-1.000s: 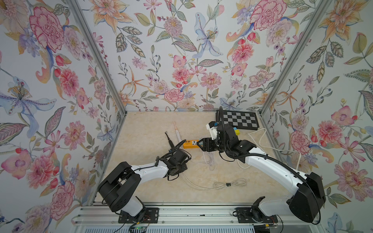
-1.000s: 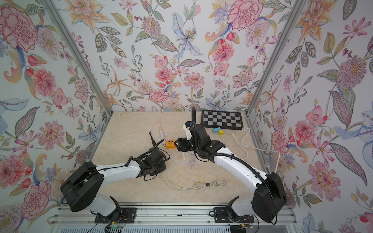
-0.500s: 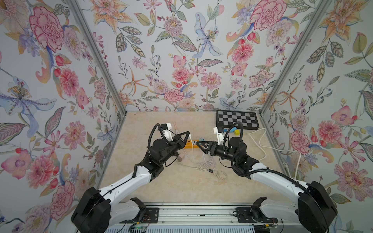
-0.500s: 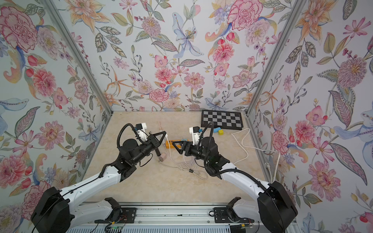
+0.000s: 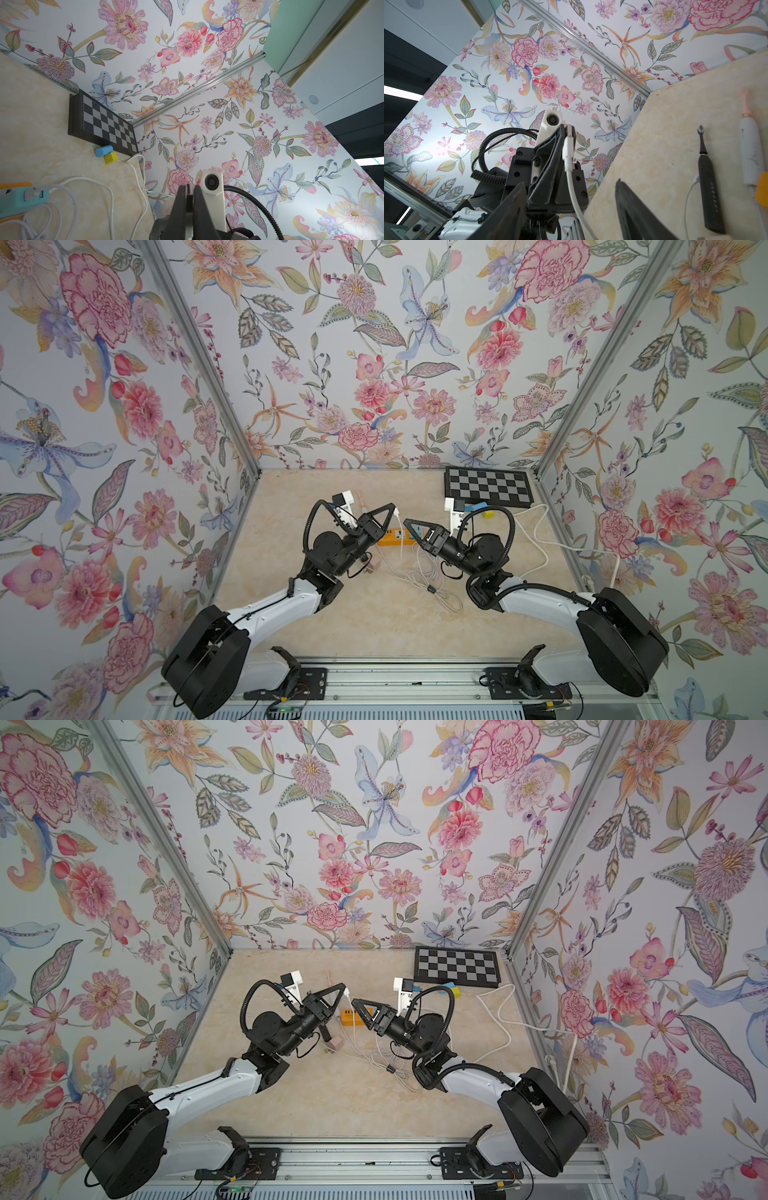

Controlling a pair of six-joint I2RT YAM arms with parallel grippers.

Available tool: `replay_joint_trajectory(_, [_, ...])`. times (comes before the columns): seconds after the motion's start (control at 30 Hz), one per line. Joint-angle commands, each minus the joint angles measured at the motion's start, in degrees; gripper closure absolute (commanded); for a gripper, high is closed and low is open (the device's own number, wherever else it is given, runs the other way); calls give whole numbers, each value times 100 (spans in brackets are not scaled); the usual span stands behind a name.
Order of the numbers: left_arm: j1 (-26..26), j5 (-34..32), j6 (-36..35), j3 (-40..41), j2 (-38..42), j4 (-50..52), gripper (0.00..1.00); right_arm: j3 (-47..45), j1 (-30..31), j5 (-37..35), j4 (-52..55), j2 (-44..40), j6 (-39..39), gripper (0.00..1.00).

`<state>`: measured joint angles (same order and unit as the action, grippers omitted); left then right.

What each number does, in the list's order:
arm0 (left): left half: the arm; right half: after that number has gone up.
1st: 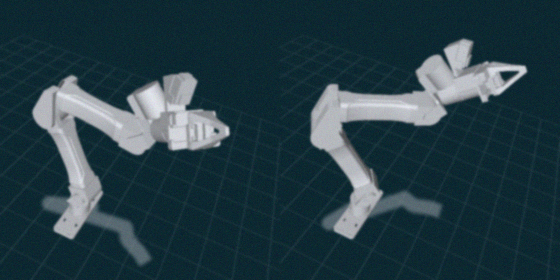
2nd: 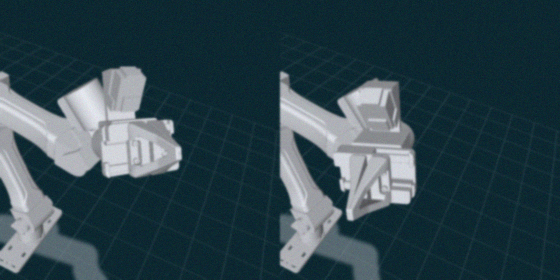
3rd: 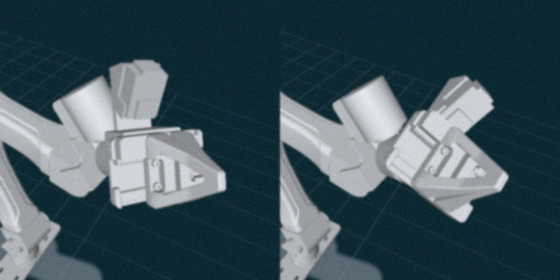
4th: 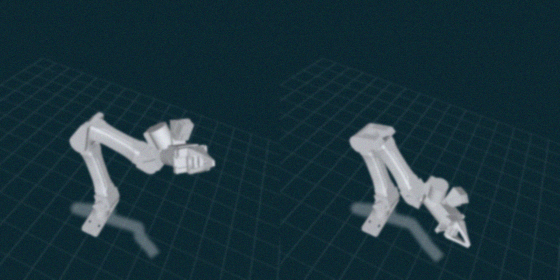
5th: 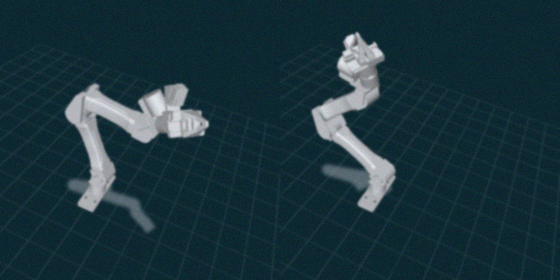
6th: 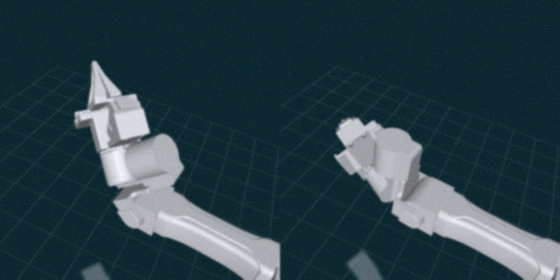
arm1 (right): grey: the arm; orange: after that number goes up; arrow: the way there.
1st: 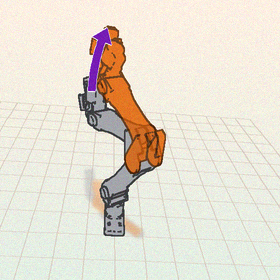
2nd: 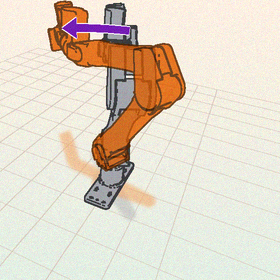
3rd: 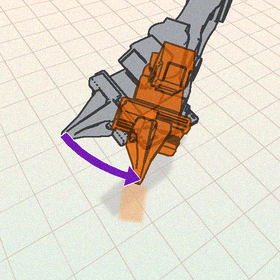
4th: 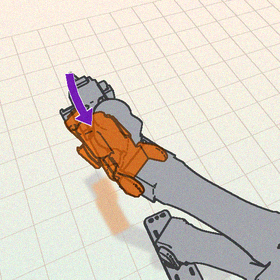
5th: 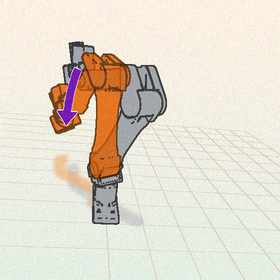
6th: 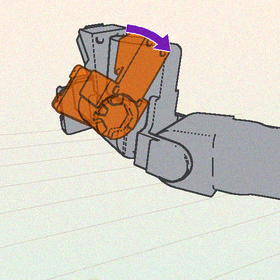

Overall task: Charge the electric toothbrush
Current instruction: Pick up the charging cable from the center of the board.

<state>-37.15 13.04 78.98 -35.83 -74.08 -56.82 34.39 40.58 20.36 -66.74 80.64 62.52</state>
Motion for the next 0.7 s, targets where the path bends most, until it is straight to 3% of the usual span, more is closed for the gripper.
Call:
replay_joint_trajectory(0.0, [-47, -121, 249, 60, -88, -533, 100, 128, 67, -111, -961, 206, 287, 38])
replay_joint_trajectory(0.23, [-82, -135, 315, 42, -168, -628, 100, 282, 128, -232, -1486, 626, 392, 68])
replay_joint_trajectory(0.47, [-109, -112, 400, 29, -233, -718, 100, 672, 267, -245, -1684, 989, 366, 71])
replay_joint_trajectory(0.67, [-117, -131, 602, 112, -293, -1055, 100, 621, 326, -565, -2136, 1186, 379, 88])
